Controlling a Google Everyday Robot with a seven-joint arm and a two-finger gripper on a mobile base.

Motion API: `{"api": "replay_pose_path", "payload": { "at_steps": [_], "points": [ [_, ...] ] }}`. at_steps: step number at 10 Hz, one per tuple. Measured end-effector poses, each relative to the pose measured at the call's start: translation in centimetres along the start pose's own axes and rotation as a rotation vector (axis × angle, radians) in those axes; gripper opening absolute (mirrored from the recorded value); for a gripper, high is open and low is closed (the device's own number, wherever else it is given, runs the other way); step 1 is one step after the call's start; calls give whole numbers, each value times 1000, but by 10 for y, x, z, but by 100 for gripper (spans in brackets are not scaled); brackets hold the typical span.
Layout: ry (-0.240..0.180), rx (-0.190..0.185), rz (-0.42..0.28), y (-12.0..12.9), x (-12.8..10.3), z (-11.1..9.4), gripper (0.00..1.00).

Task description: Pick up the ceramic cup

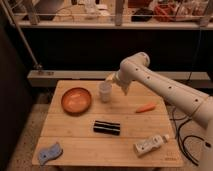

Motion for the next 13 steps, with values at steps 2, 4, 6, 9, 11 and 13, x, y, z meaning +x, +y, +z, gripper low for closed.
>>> {"api": "replay_pose_path", "payload": {
  "at_steps": [2,4,6,9,11,13],
  "points": [
    [-18,1,0,3,-2,11,80],
    [-40,0,-4,6,-6,26,80],
    [-57,1,-8,6,-10,37,80],
    [-68,1,-3,10,-7,46,80],
    [-85,0,-5,15,-10,60,80],
    [-95,0,-7,14,-11,66,80]
  ]
}}
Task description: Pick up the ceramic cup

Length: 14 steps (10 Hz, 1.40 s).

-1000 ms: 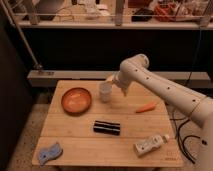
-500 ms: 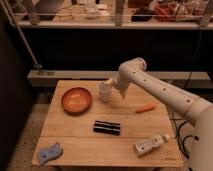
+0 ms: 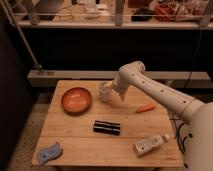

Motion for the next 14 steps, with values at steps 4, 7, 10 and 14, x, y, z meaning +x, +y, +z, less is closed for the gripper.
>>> {"api": "replay_pose_path", "payload": {
  "at_steps": [4,7,10,14],
  "points": [
    [-19,-6,1,5,1,11,80],
    [-32,-6,0,4,0,17,80],
    [-42,-7,5,7,1,22,80],
    [-55,-6,10,9,0,28,80]
  ]
}}
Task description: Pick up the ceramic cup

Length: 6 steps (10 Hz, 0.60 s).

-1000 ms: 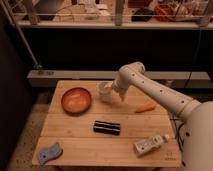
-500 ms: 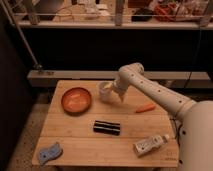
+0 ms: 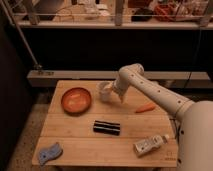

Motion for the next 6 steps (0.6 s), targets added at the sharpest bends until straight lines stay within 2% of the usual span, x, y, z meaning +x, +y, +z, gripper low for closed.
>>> {"api": "replay_pose_path", "payload": {
  "at_steps": [6],
  "points": [
    [-19,1,6,1,-1,7,80]
  ]
}}
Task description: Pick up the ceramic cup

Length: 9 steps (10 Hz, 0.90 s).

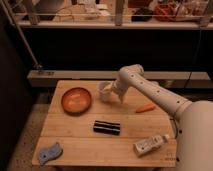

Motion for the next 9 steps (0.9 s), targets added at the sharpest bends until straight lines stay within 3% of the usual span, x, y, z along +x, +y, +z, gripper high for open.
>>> {"api": "replay_pose_path", "payload": {
  "at_steps": [9],
  "points": [
    [-24,-2,9,1,-2,6,78]
  ]
}}
